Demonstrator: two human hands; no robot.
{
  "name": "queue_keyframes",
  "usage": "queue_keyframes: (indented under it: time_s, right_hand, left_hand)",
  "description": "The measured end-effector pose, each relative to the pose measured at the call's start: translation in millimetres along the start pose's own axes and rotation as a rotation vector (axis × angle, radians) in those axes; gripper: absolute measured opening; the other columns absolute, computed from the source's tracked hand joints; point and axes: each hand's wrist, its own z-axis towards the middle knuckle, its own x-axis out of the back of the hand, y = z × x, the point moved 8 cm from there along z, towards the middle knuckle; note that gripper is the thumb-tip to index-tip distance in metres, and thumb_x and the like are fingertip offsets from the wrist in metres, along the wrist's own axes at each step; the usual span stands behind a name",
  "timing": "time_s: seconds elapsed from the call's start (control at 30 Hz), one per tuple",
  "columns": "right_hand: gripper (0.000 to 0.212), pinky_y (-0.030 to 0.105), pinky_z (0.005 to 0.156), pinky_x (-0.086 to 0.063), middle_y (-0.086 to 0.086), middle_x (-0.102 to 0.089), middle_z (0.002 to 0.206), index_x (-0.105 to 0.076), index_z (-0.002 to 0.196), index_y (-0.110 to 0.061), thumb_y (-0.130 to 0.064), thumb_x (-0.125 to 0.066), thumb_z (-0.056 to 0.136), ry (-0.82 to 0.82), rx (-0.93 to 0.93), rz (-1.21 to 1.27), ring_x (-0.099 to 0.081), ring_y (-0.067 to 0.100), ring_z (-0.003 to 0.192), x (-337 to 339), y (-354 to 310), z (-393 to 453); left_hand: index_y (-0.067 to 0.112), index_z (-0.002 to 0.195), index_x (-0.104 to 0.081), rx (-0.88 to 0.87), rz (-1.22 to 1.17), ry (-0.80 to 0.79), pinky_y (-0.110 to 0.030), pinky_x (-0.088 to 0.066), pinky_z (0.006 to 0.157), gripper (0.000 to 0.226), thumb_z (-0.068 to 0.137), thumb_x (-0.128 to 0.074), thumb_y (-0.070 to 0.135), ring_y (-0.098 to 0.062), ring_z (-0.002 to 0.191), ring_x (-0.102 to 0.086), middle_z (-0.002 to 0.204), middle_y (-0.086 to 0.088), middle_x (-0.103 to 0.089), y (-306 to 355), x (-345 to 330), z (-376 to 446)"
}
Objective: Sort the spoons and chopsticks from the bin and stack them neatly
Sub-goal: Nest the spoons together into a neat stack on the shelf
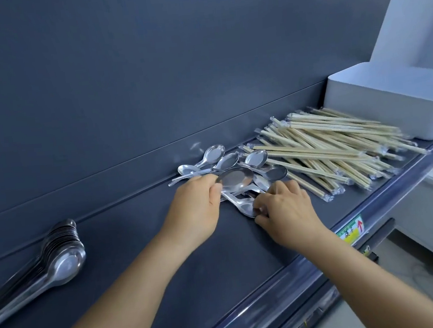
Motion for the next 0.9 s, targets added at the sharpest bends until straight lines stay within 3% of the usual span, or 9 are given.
queue_keyframes:
  time_s: [0.1,0.23,0.37,0.47,0.6,0.73,0.83,0.9]
  right_hand:
    - [0.020,0.029,0.084,-0.020,-0.010,-0.048,0.113,-0.064,0.101,-0.041,-0.033,-0.052,0.088,-0.017,0.070,0.057,-0.033,0.021,0.112,-1,1,1]
    - [0.021,0.026,0.087,-0.019,-0.014,-0.050,0.115,-0.070,0.093,-0.040,-0.024,-0.059,0.086,-0.038,0.182,0.129,-0.035,0.018,0.116,1,2,0]
    - [0.026,0.027,0.092,-0.033,-0.004,-0.054,0.112,-0.064,0.102,-0.023,-0.011,-0.065,0.079,0.031,0.089,0.309,-0.045,0.023,0.109,9,22,0]
    - [0.033,0.022,0.085,-0.036,0.000,-0.054,0.110,-0.056,0.112,-0.019,-0.011,-0.064,0.081,0.024,-0.013,0.397,-0.050,0.020,0.106,9,39,2]
    - [0.030,0.023,0.078,-0.039,-0.001,-0.063,0.107,-0.055,0.113,-0.018,-0.013,-0.059,0.084,-0.006,-0.052,0.454,-0.058,0.018,0.101,5,50,5]
    - [0.025,0.026,0.068,-0.037,-0.004,-0.062,0.088,-0.056,0.108,-0.019,-0.018,-0.059,0.083,-0.048,-0.053,0.413,-0.059,0.022,0.090,1,55,8]
    - [0.022,0.024,0.063,-0.032,-0.010,-0.057,0.079,-0.059,0.104,-0.022,-0.020,-0.061,0.083,-0.059,-0.011,0.401,-0.055,0.017,0.079,-1,55,12]
    - [0.016,0.022,0.058,-0.032,-0.014,-0.056,0.075,-0.060,0.098,-0.027,-0.021,-0.062,0.084,-0.052,0.018,0.430,-0.054,0.014,0.077,-1,53,15]
  left_hand:
    - [0.019,0.059,-0.029,-0.023,0.050,-0.023,-0.031,-0.019,0.056,0.041,0.098,-0.041,0.017,-0.020,0.065,-0.036,0.067,0.004,-0.037,7,-3,3]
    - [0.021,0.059,-0.027,-0.011,0.170,-0.089,-0.031,-0.027,0.064,0.041,0.098,-0.037,0.019,-0.021,0.078,-0.038,0.072,0.004,-0.036,5,-17,7]
    - [0.017,0.077,-0.044,0.056,0.315,-0.278,-0.032,-0.037,0.075,0.029,0.101,-0.031,0.024,-0.024,0.098,-0.045,0.094,-0.002,-0.050,-8,-45,3]
    - [0.020,0.091,-0.047,0.067,0.352,-0.355,-0.031,-0.037,0.082,0.019,0.101,-0.032,0.025,-0.023,0.103,-0.043,0.110,-0.002,-0.050,-15,-60,-5]
    - [0.024,0.101,-0.051,0.062,0.261,-0.295,-0.028,-0.037,0.085,0.009,0.096,-0.045,0.021,-0.018,0.104,-0.040,0.108,0.006,-0.047,-13,-69,-13]
    - [0.022,0.113,-0.048,0.213,0.150,-0.242,-0.023,-0.034,0.079,0.031,0.087,-0.048,0.004,-0.018,0.105,-0.044,0.103,0.008,-0.046,-20,-72,-17]
    - [0.019,0.128,-0.045,0.351,0.081,-0.237,-0.022,-0.036,0.079,0.043,0.087,-0.051,0.007,-0.015,0.097,-0.047,0.098,0.007,-0.050,-27,-73,-19]
    - [0.022,0.125,-0.051,0.384,0.073,-0.261,-0.021,-0.036,0.077,0.040,0.087,-0.052,0.009,-0.012,0.090,-0.047,0.096,0.007,-0.049,-27,-75,-20]
